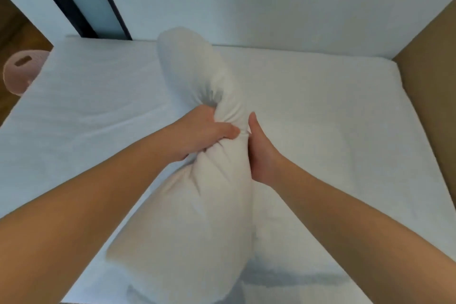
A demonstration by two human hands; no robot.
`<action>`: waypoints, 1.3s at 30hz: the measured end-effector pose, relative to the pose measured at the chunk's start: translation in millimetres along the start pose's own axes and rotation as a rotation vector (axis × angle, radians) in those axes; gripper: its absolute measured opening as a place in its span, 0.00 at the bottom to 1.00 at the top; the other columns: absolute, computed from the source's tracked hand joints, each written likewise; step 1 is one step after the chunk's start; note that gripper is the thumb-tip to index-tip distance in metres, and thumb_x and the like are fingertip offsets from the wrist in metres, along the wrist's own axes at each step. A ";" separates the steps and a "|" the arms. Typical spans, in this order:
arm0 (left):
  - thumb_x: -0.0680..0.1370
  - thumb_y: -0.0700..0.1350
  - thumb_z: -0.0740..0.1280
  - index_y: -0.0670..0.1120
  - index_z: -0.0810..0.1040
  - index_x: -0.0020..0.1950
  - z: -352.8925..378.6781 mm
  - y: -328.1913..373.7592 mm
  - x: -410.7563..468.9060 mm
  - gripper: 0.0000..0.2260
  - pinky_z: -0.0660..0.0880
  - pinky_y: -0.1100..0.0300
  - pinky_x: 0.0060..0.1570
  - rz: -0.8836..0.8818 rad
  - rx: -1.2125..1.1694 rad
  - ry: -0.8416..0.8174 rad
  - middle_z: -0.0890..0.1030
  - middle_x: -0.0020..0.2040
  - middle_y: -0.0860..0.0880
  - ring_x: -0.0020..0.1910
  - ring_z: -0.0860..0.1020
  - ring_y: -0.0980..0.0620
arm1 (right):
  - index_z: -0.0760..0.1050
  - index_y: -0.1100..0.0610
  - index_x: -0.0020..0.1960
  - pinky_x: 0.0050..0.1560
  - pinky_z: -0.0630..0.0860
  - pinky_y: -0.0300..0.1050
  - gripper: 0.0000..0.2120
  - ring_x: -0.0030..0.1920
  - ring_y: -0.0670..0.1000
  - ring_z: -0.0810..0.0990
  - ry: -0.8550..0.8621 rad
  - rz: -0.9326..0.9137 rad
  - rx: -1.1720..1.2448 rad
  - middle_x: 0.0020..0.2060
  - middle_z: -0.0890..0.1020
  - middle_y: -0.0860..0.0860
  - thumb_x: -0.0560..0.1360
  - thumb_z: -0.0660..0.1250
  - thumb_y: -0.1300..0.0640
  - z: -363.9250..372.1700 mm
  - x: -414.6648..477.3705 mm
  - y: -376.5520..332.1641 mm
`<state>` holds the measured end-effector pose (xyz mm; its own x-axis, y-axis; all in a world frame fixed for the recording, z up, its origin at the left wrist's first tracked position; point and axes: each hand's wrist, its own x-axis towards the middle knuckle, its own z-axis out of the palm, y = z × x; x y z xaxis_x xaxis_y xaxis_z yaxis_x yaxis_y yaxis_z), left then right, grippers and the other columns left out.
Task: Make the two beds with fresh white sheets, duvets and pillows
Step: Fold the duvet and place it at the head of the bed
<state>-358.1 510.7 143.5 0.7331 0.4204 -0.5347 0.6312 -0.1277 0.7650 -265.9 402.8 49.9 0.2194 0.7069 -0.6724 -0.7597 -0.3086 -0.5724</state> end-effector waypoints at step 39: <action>0.73 0.74 0.48 0.59 0.41 0.78 329.6 -30.3 165.0 0.39 0.44 0.29 0.69 0.121 0.847 0.320 0.35 0.79 0.49 0.78 0.36 0.44 | 0.39 0.37 0.77 0.71 0.52 0.69 0.38 0.77 0.60 0.52 1.033 -0.057 -1.113 0.79 0.47 0.52 0.74 0.51 0.27 -412.8 -48.9 -46.4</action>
<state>-172.8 287.8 -86.2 0.7809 0.5740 -0.2464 0.6220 -0.7508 0.2223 11.4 119.9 -84.5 0.9099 0.1375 -0.3913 -0.0052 -0.9396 -0.3423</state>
